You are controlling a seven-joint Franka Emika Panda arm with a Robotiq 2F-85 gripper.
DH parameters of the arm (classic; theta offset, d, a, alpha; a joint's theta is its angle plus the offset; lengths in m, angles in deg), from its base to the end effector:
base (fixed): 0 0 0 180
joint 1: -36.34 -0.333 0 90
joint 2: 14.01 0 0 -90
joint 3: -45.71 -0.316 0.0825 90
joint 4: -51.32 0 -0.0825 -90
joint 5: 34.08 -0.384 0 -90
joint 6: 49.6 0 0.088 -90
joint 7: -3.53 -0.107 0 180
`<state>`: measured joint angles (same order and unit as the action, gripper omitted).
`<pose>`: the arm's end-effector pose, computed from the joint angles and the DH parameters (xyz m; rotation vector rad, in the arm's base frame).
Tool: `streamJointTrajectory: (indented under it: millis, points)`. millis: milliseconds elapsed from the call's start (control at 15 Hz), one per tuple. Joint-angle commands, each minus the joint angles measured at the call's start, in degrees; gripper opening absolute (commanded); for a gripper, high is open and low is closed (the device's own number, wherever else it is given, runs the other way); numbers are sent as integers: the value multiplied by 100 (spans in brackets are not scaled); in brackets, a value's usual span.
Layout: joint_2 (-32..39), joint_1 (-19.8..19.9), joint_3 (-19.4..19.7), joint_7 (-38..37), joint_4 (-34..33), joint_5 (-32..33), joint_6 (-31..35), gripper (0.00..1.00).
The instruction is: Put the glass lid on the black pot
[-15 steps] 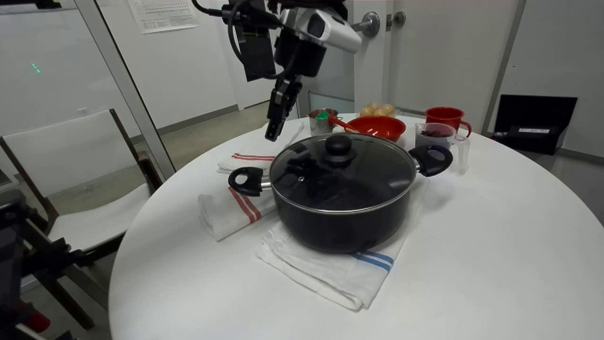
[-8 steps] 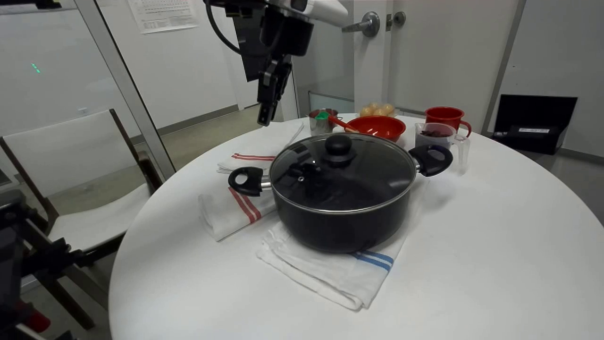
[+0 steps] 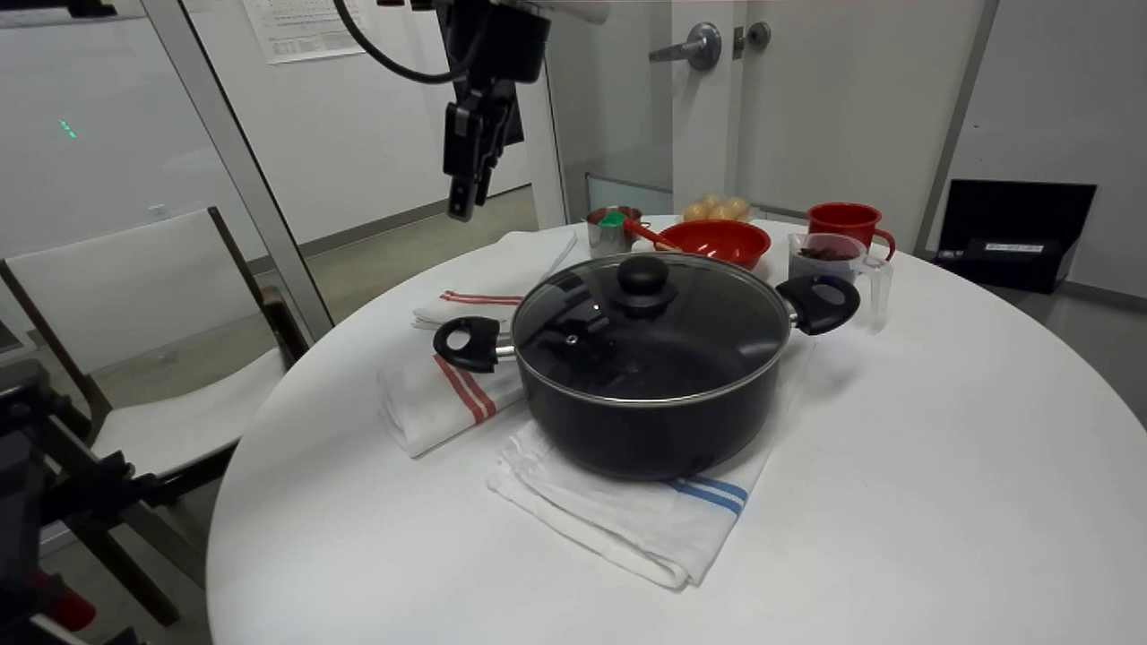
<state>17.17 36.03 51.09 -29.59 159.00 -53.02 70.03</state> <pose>0.5981 -0.0354 0.1980 -2.6912 1.2561 0.5508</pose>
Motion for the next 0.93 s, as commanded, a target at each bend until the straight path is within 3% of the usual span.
streamJointTrajectory:
  millis: [0, 133, 267, 867]
  points:
    - [-391, -72, 6, 23, 467, 123, 279, 60]
    - [-473, -88, 7, 0, 561, 148, 325, 87]
    - [-546, -115, 22, -62, 637, 199, 355, 98]
    - [-875, -401, 205, -886, 944, 1065, 906, 100]
